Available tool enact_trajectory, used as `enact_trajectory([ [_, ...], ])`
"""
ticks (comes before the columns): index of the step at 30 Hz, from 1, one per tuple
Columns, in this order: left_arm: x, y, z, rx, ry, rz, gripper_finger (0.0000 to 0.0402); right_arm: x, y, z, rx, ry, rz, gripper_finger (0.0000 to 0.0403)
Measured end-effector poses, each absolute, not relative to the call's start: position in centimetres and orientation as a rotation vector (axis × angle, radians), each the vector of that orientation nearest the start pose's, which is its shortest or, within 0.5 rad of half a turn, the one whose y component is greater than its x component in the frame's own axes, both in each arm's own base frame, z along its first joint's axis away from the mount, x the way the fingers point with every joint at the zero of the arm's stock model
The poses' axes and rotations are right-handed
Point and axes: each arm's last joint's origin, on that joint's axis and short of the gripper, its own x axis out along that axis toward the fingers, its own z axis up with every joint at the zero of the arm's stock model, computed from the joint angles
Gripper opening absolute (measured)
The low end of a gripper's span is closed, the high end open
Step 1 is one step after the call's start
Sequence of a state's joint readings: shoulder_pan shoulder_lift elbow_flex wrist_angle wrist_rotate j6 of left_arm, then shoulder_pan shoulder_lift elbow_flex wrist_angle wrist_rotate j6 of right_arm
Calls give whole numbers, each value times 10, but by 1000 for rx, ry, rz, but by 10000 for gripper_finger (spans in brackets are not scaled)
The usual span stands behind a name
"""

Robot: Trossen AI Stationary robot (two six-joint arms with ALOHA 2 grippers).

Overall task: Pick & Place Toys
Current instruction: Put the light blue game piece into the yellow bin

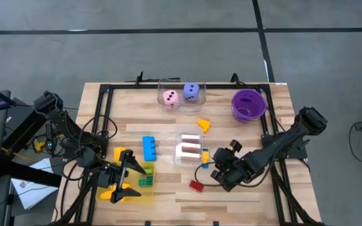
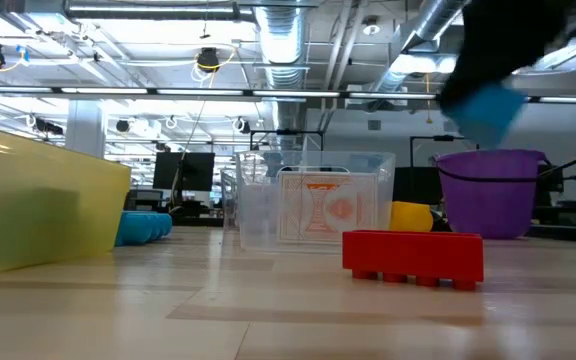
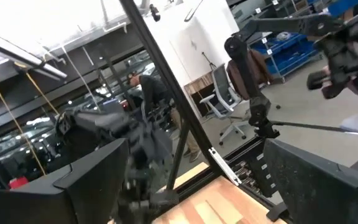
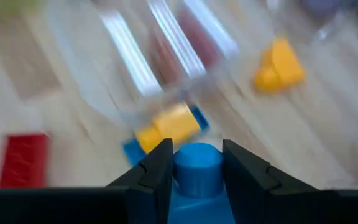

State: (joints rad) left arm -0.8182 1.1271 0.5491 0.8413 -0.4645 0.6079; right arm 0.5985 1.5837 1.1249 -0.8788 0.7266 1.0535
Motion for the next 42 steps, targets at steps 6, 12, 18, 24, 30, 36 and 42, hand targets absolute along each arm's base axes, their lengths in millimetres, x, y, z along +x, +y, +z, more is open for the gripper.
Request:
enact_trajectory([
  [6,179,-154,280,408,-270,-237,369,261,164,263,45,673,-544,110],
  [12,189,-145,270,447,-163,-209,369,273,178,281,-34,564,-418,109],
  [18,196,-138,262,480,-89,-190,369,283,189,292,-46,503,-266,109],
  [24,210,-138,251,480,-82,-245,369,295,203,311,-61,373,35,114],
  [30,224,-132,248,445,-148,-262,369,302,206,323,-74,276,244,116],
  [36,237,-125,245,331,-157,-334,369,317,198,322,-59,234,319,117],
  [42,249,-128,245,278,-143,-397,369,340,184,311,-45,225,378,118],
])
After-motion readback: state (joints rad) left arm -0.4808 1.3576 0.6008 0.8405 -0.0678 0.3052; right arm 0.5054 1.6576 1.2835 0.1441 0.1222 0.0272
